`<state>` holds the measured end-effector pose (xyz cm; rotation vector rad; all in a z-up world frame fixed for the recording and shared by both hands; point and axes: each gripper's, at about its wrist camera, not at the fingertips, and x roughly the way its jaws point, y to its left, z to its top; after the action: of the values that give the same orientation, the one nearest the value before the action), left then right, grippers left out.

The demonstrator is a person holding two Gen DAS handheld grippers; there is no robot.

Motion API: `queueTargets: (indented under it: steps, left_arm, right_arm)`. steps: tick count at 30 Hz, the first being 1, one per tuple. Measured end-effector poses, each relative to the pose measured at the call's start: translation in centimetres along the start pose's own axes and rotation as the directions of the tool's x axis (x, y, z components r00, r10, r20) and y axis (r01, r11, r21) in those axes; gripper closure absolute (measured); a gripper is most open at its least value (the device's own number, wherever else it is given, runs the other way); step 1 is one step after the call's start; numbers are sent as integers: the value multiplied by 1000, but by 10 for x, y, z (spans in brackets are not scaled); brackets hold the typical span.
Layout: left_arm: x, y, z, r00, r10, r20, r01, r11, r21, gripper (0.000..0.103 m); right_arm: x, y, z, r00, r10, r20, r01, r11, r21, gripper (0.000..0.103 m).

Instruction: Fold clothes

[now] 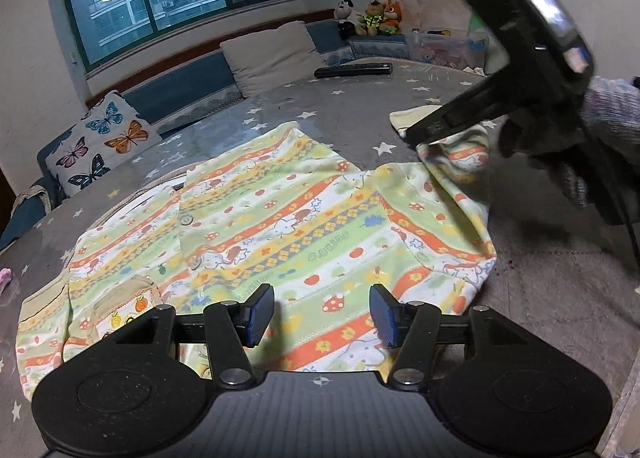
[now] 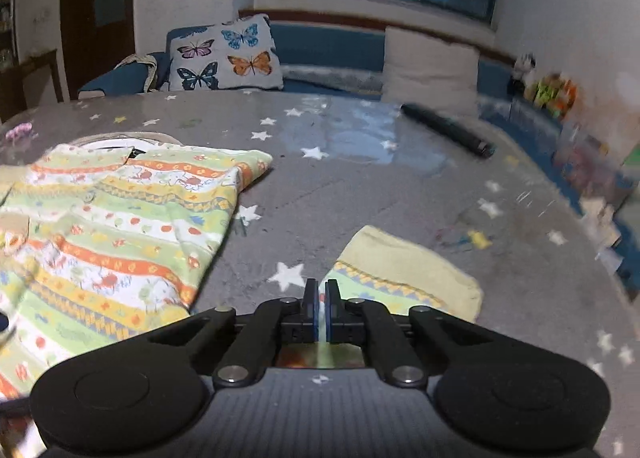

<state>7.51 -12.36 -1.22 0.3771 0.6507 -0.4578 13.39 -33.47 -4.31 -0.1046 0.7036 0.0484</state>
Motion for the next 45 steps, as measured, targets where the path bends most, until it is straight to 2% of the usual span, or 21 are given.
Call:
queueTargets:
  steps: [8,14,18,25,27,29,32,40,43,44,45]
  left_arm:
    - [-2,-1,-3,1000,3,6,-3,1000,1,42]
    - [-4,-4,-4,1000,4,12,-4,1000,6,41]
    - [-4,-7,-5,1000,10,14,-10,1000,11,38]
    - [-5,-6,-6,1000,10,11,-10,1000,2,33]
    - [-4,-6,-6,1000,8,11,-8,1000,-1,30]
    - [-4,-6,-5,1000,4,9,-4,1000,-6,26]
    - [-3,-6,-5,1000,0,10,0,1000,-12,24]
    - [0,-4,-5,1000,-12,8,12,1000,-28,17]
    - [1,-4,-5,1000,-15,8,15,999,-32,15]
    - [1,-3,-5,1000,-15,8,15,999,-32,14]
    - [1,-3,-5,1000,-14,7,14,999,-33,13]
  right_arm:
    - [-71,-42,-20,989,-104,100,95,991,94,103]
    - [-98,-70,-43,986,-153,60,140,973,182,101]
    - [-90,-64,-40,995,-81,56,70,980,186,96]
    - [-50,-35,-15,998,34,45,-41,986,159,92]
    - [-37,-29,-7,998,42,40,-48,987,156,78]
    - [-25,-24,1,999,38,38,-43,989,142,70]
    - [-4,-19,11,999,34,25,-37,991,129,68]
    - [40,-11,22,999,-17,-31,20,995,102,68]
    - [30,-17,21,999,-33,-11,34,993,109,70]
    - [26,-19,20,999,-37,-2,37,993,112,84]
    - [21,-21,19,999,-41,6,40,992,116,92]
